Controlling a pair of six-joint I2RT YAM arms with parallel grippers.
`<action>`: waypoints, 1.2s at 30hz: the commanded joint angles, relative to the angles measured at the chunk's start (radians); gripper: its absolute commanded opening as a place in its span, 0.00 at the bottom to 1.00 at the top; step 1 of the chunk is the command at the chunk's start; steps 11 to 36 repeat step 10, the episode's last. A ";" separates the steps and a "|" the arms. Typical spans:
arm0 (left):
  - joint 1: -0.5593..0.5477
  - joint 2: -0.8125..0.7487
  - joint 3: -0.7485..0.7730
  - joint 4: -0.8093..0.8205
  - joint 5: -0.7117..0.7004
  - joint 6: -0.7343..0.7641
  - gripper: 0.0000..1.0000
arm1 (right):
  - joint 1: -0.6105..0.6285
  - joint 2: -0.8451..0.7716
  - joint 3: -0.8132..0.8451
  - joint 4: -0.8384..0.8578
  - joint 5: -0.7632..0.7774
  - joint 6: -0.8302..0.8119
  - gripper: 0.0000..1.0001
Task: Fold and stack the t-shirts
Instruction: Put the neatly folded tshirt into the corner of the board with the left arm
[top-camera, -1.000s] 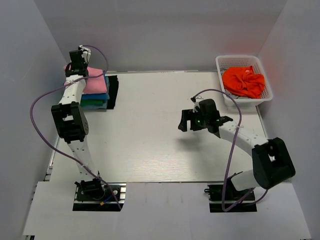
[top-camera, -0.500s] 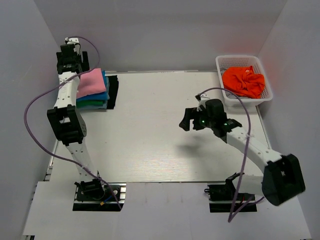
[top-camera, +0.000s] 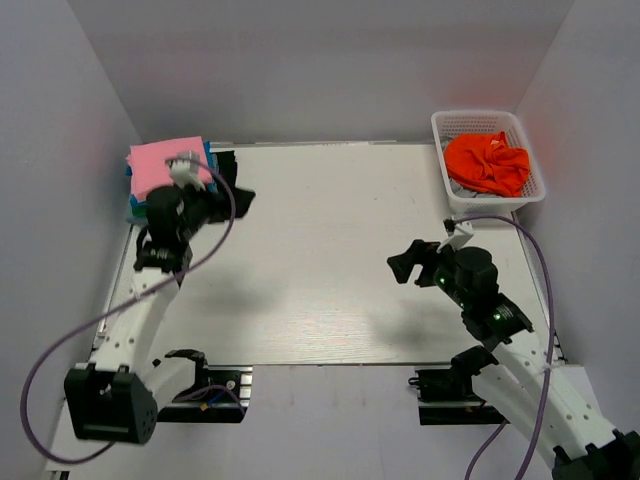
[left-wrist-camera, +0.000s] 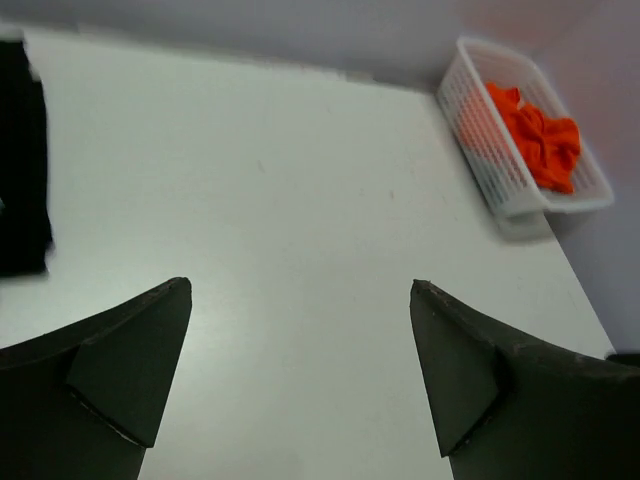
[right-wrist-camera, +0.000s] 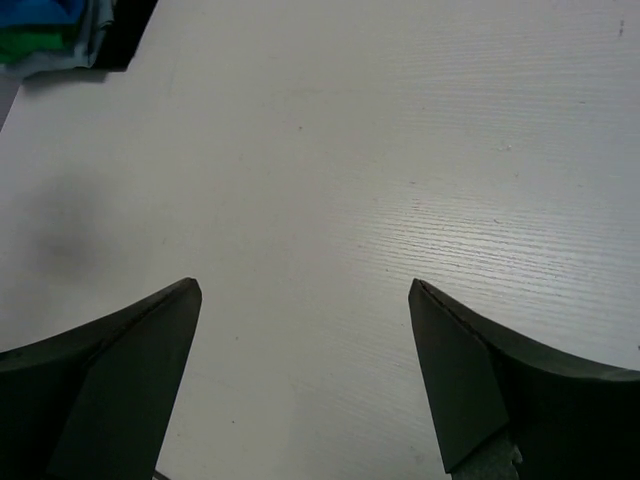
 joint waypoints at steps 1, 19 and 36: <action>-0.013 -0.161 -0.212 0.082 0.088 -0.120 1.00 | -0.003 -0.060 -0.035 -0.059 0.075 0.048 0.90; -0.013 -0.338 -0.340 0.030 0.088 -0.153 1.00 | -0.004 -0.146 -0.137 -0.008 0.069 0.077 0.90; -0.013 -0.338 -0.340 0.030 0.088 -0.153 1.00 | -0.004 -0.146 -0.137 -0.008 0.069 0.077 0.90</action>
